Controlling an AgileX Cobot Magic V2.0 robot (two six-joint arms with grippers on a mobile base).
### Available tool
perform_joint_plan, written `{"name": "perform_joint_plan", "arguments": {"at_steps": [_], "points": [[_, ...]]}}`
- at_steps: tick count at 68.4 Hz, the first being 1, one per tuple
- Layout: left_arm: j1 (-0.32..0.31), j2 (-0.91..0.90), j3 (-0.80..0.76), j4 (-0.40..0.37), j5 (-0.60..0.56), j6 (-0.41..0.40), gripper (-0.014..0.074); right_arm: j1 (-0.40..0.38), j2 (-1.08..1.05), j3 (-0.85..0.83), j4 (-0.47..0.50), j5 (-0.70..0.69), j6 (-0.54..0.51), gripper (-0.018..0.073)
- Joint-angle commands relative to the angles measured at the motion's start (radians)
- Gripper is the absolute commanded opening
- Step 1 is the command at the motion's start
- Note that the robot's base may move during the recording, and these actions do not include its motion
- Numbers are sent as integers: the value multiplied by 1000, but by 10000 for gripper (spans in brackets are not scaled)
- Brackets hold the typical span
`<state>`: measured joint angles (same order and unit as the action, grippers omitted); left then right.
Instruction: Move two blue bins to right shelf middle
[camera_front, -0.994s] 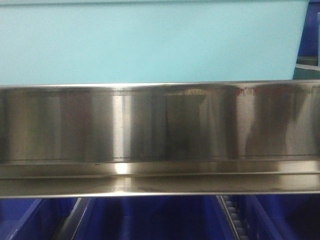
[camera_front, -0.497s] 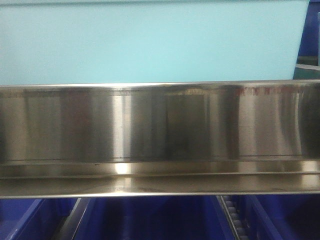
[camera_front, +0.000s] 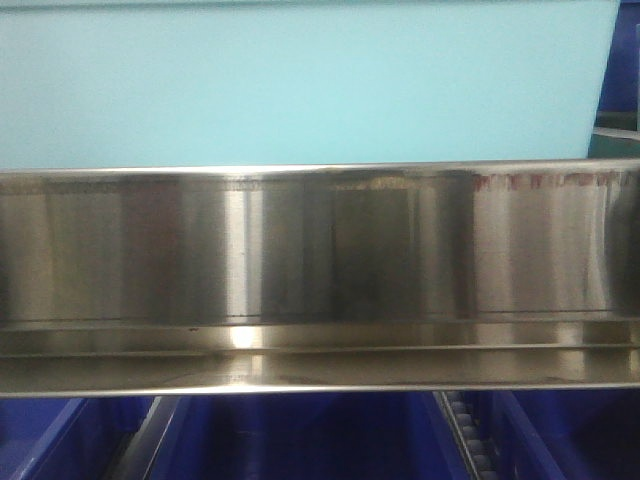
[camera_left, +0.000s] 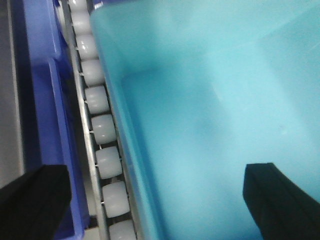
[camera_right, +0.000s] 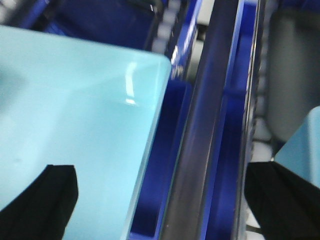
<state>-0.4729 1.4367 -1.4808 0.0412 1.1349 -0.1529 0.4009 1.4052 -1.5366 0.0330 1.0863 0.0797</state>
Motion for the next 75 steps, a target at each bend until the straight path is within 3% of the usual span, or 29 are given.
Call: {"name": "perform_joint_plan", "arguments": {"at_steps": [1, 11, 42, 49, 57, 71, 75], "points": [[26, 39, -9, -34, 9, -12, 610, 1, 55, -10, -12, 7, 17, 559], [58, 87, -9, -54, 10, -12, 610, 1, 141, -10, -12, 5, 35, 559], [58, 175, -9, -50, 16, -5, 608, 1, 247, -8, -12, -10, 59, 559], [58, 175, -9, -50, 16, -5, 573, 1, 247, -8, -12, -14, 59, 487], [58, 175, -9, -50, 14, -5, 428, 1, 247, -8, -12, -8, 61, 295], [58, 175, -9, -52, 7, -5, -80, 1, 247, -8, -12, 5, 61, -140], [58, 175, -9, -56, 7, -5, -111, 1, 247, -8, -12, 8, 61, -160]]}}
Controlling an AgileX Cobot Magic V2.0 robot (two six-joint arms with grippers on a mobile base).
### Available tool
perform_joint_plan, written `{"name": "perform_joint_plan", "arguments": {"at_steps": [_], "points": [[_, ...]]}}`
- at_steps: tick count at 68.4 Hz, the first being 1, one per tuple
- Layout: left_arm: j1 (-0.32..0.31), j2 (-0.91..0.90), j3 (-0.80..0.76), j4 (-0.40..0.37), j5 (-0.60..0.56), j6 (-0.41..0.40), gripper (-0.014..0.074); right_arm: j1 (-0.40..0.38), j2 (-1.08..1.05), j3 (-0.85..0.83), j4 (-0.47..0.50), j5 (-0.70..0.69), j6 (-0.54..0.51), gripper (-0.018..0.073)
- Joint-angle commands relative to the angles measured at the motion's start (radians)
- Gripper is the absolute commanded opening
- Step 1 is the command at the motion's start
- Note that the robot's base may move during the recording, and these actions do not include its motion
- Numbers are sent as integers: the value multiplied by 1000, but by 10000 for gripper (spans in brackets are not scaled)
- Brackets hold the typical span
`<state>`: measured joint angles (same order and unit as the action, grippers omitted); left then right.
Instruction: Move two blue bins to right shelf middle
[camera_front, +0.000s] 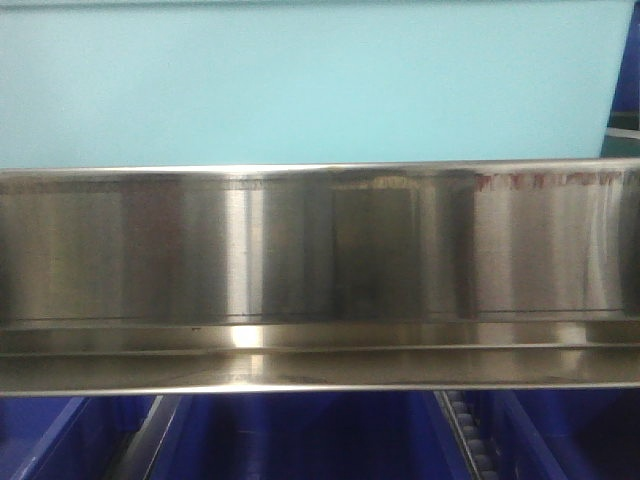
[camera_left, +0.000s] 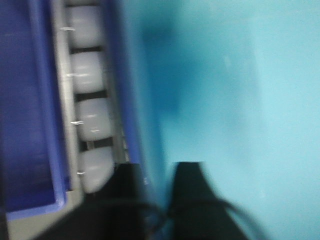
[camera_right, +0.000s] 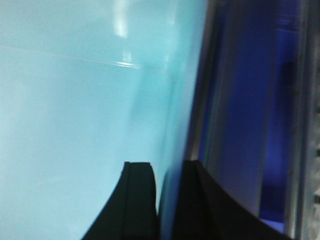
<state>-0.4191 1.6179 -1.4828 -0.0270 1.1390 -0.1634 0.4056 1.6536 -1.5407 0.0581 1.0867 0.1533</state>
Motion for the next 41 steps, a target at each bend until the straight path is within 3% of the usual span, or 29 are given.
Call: {"name": "perform_joint_plan", "arguments": {"at_steps": [1, 25, 41], "points": [[4, -6, -7, 12, 3, 5, -111, -3, -2, -4, -37, 7, -13, -156], [2, -30, -17, 3, 7, 5, -111, -3, -21, -4, -37, 12, -13, -154], [2, -91, -107, -12, 7, 5, -111, -3, -105, -6, -37, -59, -13, -154]]}}
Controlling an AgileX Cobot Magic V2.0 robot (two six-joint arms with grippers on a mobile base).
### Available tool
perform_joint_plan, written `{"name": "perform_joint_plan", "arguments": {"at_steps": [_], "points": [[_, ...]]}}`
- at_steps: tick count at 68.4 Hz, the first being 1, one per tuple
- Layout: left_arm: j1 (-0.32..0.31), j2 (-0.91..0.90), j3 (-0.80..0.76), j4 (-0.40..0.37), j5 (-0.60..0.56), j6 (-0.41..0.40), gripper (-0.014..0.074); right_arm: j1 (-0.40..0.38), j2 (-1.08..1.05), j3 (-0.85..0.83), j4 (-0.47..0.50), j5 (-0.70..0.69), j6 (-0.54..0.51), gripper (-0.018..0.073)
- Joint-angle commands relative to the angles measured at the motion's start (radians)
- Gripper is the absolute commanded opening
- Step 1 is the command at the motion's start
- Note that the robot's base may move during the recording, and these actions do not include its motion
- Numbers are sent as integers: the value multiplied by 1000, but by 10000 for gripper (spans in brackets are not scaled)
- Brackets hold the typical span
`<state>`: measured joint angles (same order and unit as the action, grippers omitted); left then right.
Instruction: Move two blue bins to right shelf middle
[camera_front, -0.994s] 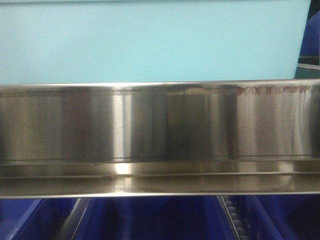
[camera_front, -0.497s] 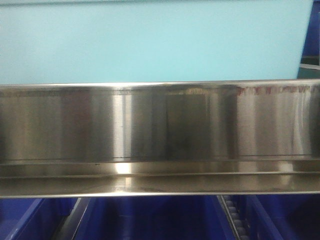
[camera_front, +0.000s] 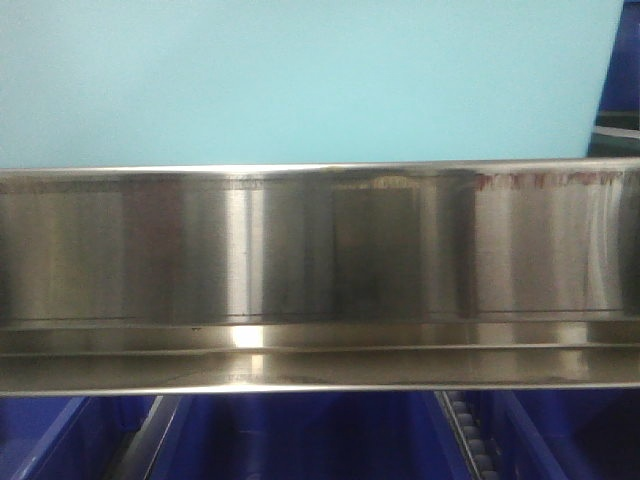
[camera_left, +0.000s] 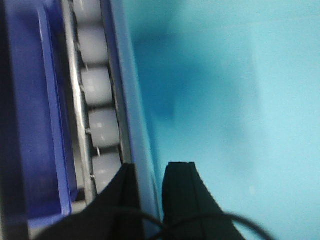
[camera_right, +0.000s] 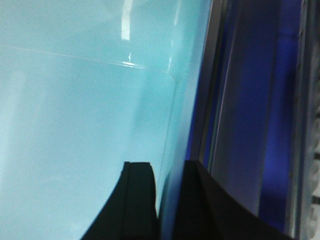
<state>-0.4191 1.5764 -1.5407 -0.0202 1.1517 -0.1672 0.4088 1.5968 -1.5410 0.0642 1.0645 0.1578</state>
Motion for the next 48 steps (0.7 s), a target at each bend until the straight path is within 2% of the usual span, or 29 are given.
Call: {"name": "perform_joint_plan", "arguments": {"at_steps": [1, 10, 33, 48], "points": [[2, -57, -57, -22, -6, 9, -111, -7, -55, -6, -43, -44, -17, -154], [2, -85, -122, -42, -6, 9, -111, -7, -100, -32, -48, -69, -17, -154], [2, -117, -275, -68, -8, 9, -111, -7, -125, -252, -64, -30, -17, -154], [2, -117, -303, -68, -10, 9, -111, -7, -125, -302, -64, -26, -17, -154]]}}
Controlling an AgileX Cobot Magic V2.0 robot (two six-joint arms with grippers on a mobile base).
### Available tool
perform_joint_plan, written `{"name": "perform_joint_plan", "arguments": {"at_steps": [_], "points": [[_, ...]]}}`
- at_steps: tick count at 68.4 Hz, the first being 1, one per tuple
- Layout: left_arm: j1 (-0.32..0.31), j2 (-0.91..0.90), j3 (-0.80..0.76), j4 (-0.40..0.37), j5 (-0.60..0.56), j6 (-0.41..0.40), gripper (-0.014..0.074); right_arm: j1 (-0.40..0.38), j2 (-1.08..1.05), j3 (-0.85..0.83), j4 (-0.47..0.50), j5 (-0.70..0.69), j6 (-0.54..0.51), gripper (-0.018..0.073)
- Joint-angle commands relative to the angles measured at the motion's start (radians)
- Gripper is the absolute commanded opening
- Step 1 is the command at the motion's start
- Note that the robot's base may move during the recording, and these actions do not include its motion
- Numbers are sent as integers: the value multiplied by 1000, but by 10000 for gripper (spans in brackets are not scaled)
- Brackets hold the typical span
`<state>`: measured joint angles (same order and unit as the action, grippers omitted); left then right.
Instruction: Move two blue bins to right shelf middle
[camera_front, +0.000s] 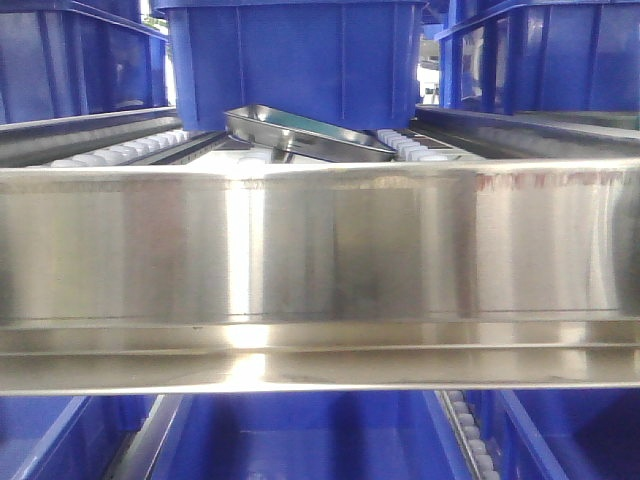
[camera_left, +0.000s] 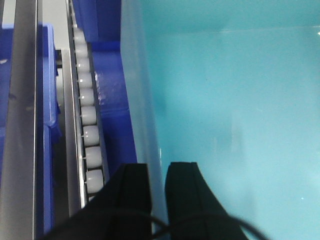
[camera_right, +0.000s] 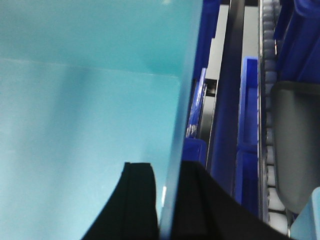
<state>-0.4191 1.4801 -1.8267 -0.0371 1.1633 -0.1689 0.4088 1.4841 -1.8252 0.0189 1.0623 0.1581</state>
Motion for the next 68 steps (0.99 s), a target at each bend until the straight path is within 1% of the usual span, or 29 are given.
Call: {"name": "perform_joint_plan", "arguments": {"at_steps": [1, 11, 24, 68], "points": [[2, -20, -17, -51, -21, 11, -111, -7, -12, -17, -19, -24, -18, -154], [2, -20, -17, -51, -23, 11, -111, -7, -12, -17, -19, -24, -18, -154], [2, -20, -17, -47, -57, 11, -111, -7, -12, -17, -19, -24, -18, -154], [2, -20, -17, -44, -57, 11, -111, -7, -12, -17, -19, -24, -18, -154]]}}
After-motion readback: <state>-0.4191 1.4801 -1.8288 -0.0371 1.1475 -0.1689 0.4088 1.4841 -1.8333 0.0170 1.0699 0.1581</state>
